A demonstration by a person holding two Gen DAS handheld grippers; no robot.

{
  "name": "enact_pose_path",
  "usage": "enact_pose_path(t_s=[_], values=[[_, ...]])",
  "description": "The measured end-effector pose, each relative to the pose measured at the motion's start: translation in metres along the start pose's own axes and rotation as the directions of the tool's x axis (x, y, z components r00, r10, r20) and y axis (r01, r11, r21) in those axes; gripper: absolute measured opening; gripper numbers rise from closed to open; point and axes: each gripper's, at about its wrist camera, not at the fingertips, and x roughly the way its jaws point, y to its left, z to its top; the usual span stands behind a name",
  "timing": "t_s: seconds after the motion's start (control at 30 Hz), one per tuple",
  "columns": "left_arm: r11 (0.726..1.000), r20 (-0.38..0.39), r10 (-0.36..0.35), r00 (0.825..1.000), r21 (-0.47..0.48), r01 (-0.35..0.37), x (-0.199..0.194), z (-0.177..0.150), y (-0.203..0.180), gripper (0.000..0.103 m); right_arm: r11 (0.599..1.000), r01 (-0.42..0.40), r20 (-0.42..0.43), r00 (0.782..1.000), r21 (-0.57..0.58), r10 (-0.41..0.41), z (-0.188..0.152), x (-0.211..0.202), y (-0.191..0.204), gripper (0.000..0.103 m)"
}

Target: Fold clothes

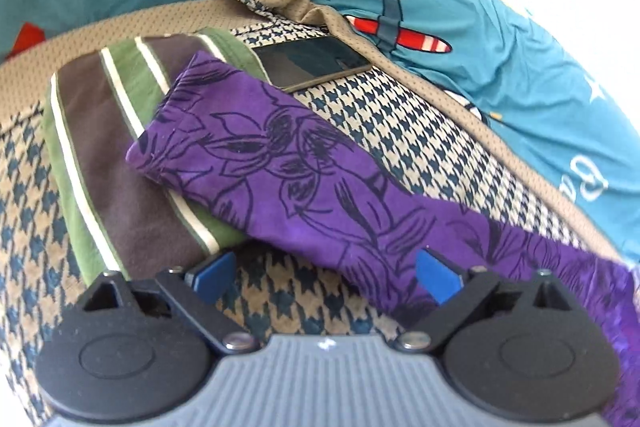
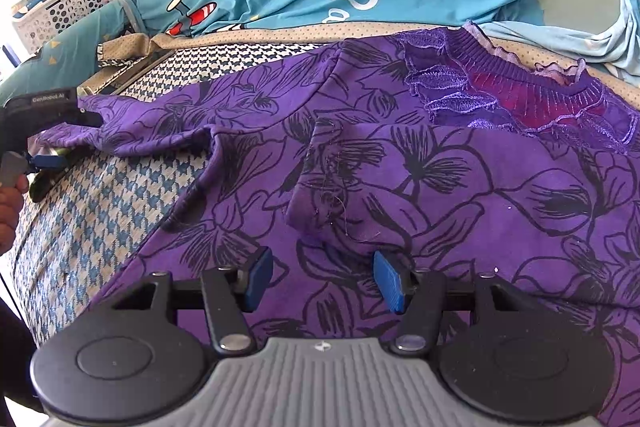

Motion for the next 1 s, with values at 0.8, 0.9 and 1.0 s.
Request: enact_pose_path(t_s=[0.8,0.9,1.0], values=[[0.969,0.098,-0.131,0.987,-0.196,0.148,-0.004,0.017,0.006,0.009,0.996,0.031,0.101,0.994,0.088,-0.040,0.016,-0.048,-0.010,0.059],[0.969,0.115,-0.216,0.970,-0.095,0.227,-0.014,0.016,-0.027,0.009,0.992,0.040,0.116,0.992,0.119,-0.054,0.019,-0.054,-0.019,0.059],[0.949,0.105,-0.314,0.944,0.027,0.313,-0.022,0.008,-0.070,0.009,0.985,0.058,0.115,0.990,0.164,-0.078,0.019,-0.057,-0.032,0.059]])
